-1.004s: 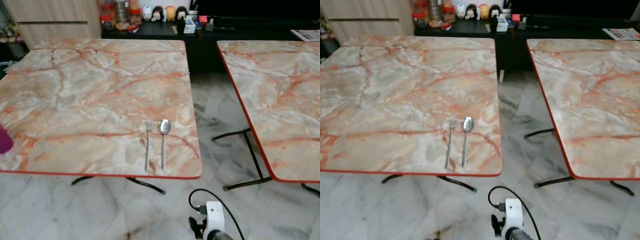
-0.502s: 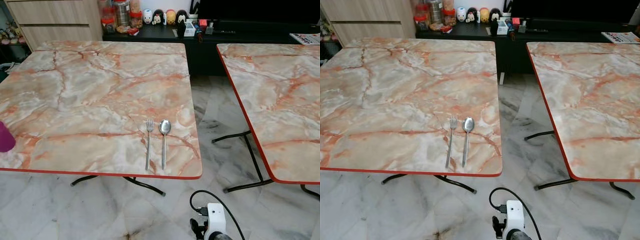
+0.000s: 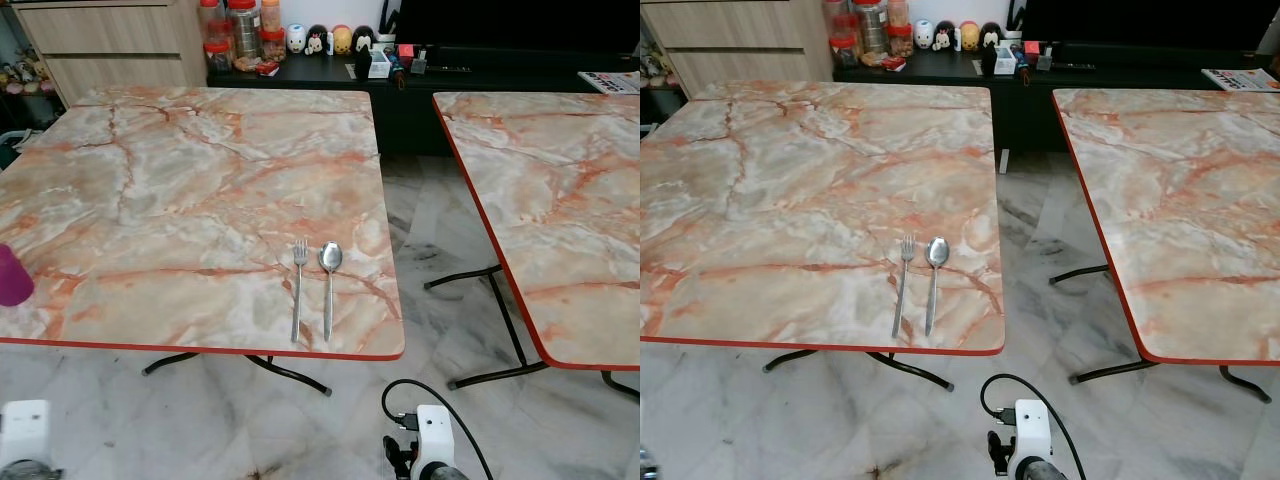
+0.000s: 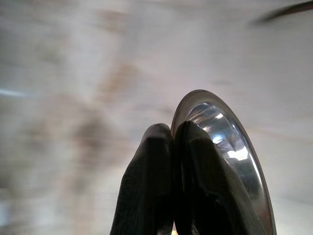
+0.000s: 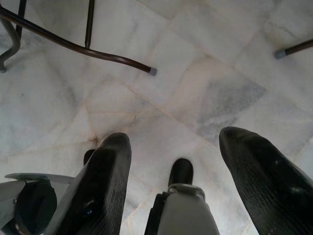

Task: Setting the table

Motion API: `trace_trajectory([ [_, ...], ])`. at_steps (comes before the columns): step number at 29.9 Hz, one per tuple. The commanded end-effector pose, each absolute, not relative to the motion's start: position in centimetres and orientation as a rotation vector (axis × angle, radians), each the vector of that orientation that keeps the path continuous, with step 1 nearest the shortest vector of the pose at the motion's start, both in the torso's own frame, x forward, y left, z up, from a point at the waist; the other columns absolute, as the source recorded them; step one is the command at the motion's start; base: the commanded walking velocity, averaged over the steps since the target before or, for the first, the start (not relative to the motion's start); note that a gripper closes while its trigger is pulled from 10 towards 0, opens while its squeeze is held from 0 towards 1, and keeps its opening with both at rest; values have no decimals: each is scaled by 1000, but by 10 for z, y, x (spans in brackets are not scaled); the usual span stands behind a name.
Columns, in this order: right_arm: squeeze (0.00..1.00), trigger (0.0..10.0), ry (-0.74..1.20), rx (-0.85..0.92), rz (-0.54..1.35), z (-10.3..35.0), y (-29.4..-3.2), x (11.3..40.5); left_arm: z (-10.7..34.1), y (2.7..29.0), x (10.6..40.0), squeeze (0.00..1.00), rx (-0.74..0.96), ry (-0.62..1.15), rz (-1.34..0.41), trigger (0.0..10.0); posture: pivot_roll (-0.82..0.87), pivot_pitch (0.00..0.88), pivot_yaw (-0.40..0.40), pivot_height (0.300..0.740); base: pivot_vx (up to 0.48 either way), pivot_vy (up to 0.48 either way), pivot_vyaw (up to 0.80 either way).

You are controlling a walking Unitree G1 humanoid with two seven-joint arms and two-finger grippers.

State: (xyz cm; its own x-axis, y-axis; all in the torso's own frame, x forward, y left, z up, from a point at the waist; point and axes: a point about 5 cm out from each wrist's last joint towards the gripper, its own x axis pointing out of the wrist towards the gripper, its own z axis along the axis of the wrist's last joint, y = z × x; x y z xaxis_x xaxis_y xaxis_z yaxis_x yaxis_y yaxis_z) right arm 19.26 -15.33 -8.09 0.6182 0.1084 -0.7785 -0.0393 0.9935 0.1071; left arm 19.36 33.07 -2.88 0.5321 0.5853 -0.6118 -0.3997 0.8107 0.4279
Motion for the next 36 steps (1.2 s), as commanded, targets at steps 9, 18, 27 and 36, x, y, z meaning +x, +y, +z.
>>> trace_trajectory([
  [9,0,10000,904,84,65,-80,-155,195,-53,251,215,0,-37,818,317,10000,87,90,9,740,0,0,0],
  [18,0,10000,910,83,54,-81,-158,193,-48,226,233,0,-293,731,347,10000,79,96,0,740,0,0,0],
  [27,0,10000,908,88,45,-81,-160,193,-48,221,235,0,-271,732,330,10000,74,101,-3,740,0,0,0],
  [36,0,10000,919,83,36,-82,-163,189,-56,222,222,0,-191,781,332,10000,61,112,-8,740,0,0,0],
])
